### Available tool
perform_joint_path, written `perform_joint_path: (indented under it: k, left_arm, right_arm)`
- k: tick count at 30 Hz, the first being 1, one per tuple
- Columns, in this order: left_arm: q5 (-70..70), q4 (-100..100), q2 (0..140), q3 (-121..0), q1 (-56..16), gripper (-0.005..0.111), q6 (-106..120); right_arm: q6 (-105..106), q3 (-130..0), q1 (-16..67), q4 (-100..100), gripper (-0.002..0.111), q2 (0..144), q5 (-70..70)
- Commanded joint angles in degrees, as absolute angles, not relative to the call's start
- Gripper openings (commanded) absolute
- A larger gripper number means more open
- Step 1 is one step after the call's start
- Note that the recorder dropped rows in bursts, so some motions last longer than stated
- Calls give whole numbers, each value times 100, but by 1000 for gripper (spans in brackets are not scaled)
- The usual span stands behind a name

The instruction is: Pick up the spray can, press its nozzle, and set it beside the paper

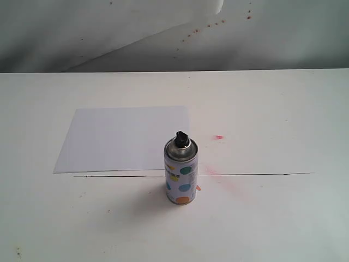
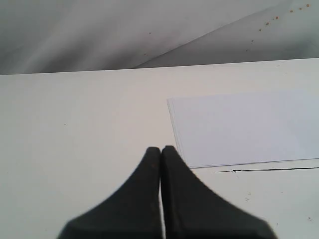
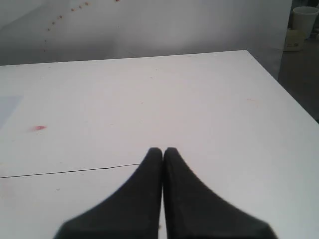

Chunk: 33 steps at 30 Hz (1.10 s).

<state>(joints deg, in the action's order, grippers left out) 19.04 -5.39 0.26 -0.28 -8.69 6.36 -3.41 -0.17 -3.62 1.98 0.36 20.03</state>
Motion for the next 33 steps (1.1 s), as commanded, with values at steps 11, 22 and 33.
perform_joint_path:
  k: [11, 22, 33]
  left_arm:
    - [1822, -540, 0, 0, -859, 0, 618]
    - [1822, -540, 0, 0, -859, 0, 618]
    - [1822, -540, 0, 0, -859, 0, 618]
  right_arm:
    - [-326, 0, -399, 361, 0, 0, 1996]
    - [-337, 0, -399, 144, 0, 0, -603]
    - [-308, 0, -399, 144, 0, 0, -2875]
